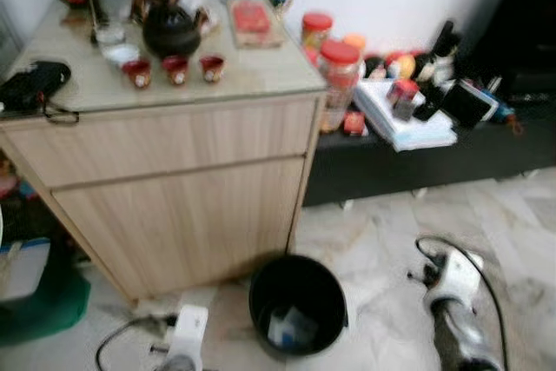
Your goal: Picking trash to rubbish bin
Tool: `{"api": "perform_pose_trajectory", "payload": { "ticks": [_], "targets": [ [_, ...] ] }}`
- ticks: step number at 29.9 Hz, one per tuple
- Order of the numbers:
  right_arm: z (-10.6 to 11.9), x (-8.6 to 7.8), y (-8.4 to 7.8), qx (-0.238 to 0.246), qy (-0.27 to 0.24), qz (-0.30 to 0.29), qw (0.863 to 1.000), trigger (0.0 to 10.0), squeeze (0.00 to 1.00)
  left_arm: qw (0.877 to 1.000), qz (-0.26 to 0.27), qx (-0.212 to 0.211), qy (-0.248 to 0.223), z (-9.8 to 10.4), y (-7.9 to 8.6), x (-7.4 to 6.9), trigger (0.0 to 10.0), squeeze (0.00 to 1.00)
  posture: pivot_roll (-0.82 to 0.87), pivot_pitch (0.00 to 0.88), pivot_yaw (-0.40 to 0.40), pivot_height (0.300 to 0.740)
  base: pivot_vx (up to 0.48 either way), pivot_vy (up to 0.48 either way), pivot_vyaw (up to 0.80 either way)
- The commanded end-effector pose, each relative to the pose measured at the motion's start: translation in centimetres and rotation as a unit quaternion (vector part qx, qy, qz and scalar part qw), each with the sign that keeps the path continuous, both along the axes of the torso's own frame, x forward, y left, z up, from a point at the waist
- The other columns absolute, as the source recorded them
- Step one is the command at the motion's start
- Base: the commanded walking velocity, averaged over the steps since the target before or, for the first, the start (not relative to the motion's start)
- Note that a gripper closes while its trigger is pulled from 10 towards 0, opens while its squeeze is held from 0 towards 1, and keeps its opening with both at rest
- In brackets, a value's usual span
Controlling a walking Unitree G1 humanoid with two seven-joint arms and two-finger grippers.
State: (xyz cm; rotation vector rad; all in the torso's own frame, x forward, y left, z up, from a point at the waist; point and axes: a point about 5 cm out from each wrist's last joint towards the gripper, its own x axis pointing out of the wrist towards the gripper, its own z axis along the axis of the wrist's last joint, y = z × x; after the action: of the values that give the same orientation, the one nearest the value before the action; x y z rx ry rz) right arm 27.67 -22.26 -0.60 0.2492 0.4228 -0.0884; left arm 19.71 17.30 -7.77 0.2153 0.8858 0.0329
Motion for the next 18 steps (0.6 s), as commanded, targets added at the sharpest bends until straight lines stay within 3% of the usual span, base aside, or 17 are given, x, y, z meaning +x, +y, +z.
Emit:
{"api": "perform_pose_trajectory", "payload": {
  "ticks": [1, 7, 13, 18],
  "targets": [
    [1.6, 1.5, 1.0, 0.013, -0.042, 0.066, 0.997, 10.0, 0.0, 1.0, -0.008, -0.011, 0.0, -0.1, -1.1, 0.0, 10.0, 0.0, -0.12, 0.058, -0.091, 0.74, 0.304, 0.0, 0.0],
    [3.1, 2.9, 4.6, 0.031, -0.084, 0.202, 0.975, 10.0, 0.0, 1.0, -0.006, -0.011, -0.003, 0.0, -1.2, 0.1, 10.0, 0.0, -0.12, 0.06, -0.095, 0.74, 0.091, 0.0, 0.0],
    [3.5, 2.9, 6.8, 0.04, -0.093, 0.306, 0.947, 10.0, 0.0, 1.0, -0.006, -0.012, -0.002, -0.1, -1.2, 0.1, 10.0, 0.0, -0.12, 0.062, -0.095, 0.74, 0.0, 0.0, 0.0],
    [3.5, 2.7, 7.3, 0.031, -0.087, 0.33, 0.939, 10.0, 0.0, 1.0, -0.006, -0.013, -0.001, -0.1, -1.3, 0.0, 10.0, 0.0, -0.12, 0.063, -0.099, 0.74, 0.0, 0.0, 0.0]
  ]
}}
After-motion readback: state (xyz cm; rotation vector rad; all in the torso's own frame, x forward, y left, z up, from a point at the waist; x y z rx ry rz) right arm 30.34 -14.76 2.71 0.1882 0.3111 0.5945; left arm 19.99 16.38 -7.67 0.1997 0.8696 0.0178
